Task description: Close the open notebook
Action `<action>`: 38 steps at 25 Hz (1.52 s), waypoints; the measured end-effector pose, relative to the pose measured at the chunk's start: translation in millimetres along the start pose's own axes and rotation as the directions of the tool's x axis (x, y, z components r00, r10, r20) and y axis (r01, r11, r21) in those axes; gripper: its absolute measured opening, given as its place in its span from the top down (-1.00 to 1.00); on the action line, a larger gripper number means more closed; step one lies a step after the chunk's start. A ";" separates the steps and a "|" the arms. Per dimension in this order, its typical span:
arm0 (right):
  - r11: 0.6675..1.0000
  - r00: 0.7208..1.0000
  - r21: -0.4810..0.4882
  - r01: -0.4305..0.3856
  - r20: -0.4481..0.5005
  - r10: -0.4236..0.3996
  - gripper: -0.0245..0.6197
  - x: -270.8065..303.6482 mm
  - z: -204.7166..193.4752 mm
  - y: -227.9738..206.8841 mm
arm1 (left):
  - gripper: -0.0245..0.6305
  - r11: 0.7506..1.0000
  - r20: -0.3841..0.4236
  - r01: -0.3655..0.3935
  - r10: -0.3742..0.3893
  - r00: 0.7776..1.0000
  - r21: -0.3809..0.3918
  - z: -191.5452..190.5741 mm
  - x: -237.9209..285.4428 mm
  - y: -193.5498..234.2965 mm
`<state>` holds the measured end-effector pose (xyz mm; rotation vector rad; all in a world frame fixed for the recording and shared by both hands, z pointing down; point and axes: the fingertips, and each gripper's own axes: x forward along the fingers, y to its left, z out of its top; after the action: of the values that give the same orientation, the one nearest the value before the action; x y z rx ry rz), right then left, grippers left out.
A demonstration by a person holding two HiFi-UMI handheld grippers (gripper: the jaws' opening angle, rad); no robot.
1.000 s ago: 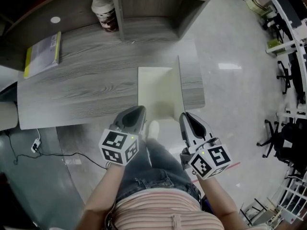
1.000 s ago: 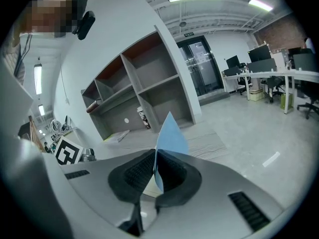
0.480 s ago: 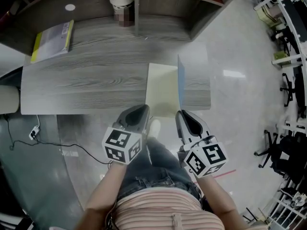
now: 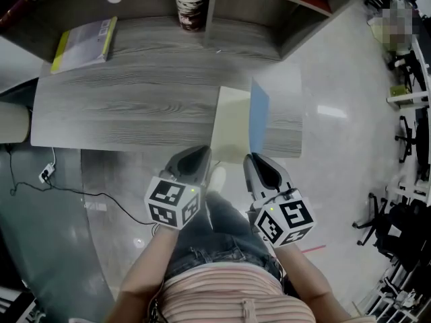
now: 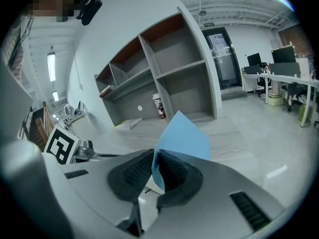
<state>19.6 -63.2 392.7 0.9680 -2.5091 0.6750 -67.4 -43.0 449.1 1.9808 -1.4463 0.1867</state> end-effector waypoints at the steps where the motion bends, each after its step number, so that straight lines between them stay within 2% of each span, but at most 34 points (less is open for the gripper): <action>1: 1.000 1.000 -0.004 -0.005 -0.005 0.005 0.80 1.6 -0.7 1.1 | 0.89 1.000 0.001 -0.003 0.003 1.000 -0.002 -0.2 -0.5 0.6; 17: 0.996 0.994 -0.053 -0.069 -0.090 0.064 0.78 30.2 -19.1 16.5 | 0.89 0.998 0.012 -0.045 0.046 0.999 -0.044 -6.9 -9.7 11.1; 38: 0.986 0.972 -0.096 -0.135 -0.206 0.113 0.74 65.7 -51.0 25.7 | 0.89 0.990 0.007 -0.107 0.108 0.994 -0.092 -16.2 -15.2 29.4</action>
<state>-35.8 -52.7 459.0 0.6730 -2.4146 0.6303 -95.0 -26.2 466.8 1.8353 -1.5432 0.1529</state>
